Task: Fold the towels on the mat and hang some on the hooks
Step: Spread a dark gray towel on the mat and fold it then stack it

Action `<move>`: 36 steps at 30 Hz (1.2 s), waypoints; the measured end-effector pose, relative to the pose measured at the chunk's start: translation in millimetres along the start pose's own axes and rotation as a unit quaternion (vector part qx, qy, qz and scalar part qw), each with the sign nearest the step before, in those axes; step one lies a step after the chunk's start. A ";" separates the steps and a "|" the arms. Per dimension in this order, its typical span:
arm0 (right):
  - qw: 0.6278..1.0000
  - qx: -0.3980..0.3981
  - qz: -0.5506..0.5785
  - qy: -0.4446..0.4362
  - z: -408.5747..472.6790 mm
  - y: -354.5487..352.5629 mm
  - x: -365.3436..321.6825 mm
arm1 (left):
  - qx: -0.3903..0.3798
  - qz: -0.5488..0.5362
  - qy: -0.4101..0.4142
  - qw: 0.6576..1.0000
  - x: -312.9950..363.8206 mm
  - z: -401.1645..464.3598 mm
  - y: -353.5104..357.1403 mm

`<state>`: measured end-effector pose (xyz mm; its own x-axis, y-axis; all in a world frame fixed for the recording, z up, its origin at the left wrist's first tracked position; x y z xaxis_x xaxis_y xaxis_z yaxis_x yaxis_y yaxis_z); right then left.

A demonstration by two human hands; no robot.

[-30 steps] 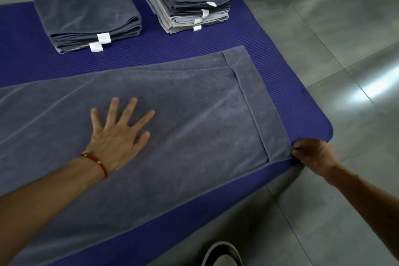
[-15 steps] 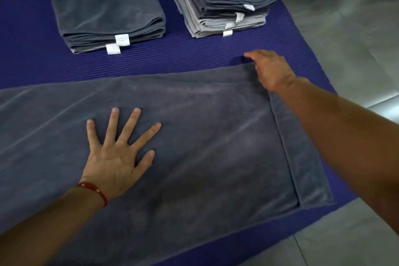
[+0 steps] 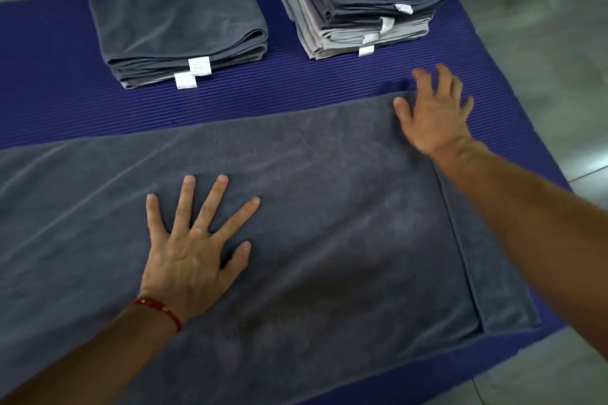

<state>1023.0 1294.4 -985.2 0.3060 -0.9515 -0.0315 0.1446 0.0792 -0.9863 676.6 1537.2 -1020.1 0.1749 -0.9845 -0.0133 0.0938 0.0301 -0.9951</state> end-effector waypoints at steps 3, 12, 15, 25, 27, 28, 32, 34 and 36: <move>0.997 -0.063 -0.016 0.029 -65.2 18.7 -21.2 | -0.005 0.005 -0.003 1.000 0.7 -1.2 -0.4; 0.998 -0.029 0.050 -0.018 -222.3 12.8 -175.2 | 0.014 -0.121 -0.062 0.991 -12.2 -3.4 -2.6; 0.996 -0.021 0.067 -0.058 -269.2 4.1 -229.4 | 0.050 -0.189 -0.118 0.974 -62.1 -18.7 -11.8; 0.981 -0.080 0.117 -0.129 -338.7 -3.6 -343.6 | 0.037 -0.058 -0.265 0.962 -340.9 -18.8 -18.0; 0.980 -0.087 0.120 -0.132 -335.7 -8.9 -339.9 | 0.010 -0.035 -0.261 0.965 -352.2 -9.2 -19.6; 0.978 -0.098 0.121 -0.139 -334.6 -9.7 -338.0 | -0.011 -0.020 -0.270 0.963 -356.2 -4.1 -20.5; 0.976 -0.108 0.130 -0.136 -332.6 -17.8 -335.5 | -0.036 0.073 -0.261 0.962 -370.5 11.2 -26.1; 0.974 -0.102 0.124 -0.161 -343.3 -21.2 -344.0 | -0.006 0.094 -0.283 0.955 -379.4 12.2 -27.7; 0.965 -0.093 0.128 -0.211 -366.5 -22.5 -359.0 | 0.005 0.067 -0.309 0.949 -376.8 4.9 -26.1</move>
<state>565.0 1525.3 -1010.9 0.6712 -0.6985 -0.2481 -0.1457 0.2039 -0.9681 613.1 1908.2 -988.6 0.7271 -0.6822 -0.0771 0.0386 0.1527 -0.9875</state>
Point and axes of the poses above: each hand's wrist, its own z-axis towards the middle knuckle, its own y-axis out of the palm, x = y × z, the point moved 6 cm from there along z, towards the middle knuckle, and after that the axes turned 15 degrees about x, right-handed, at the moved point
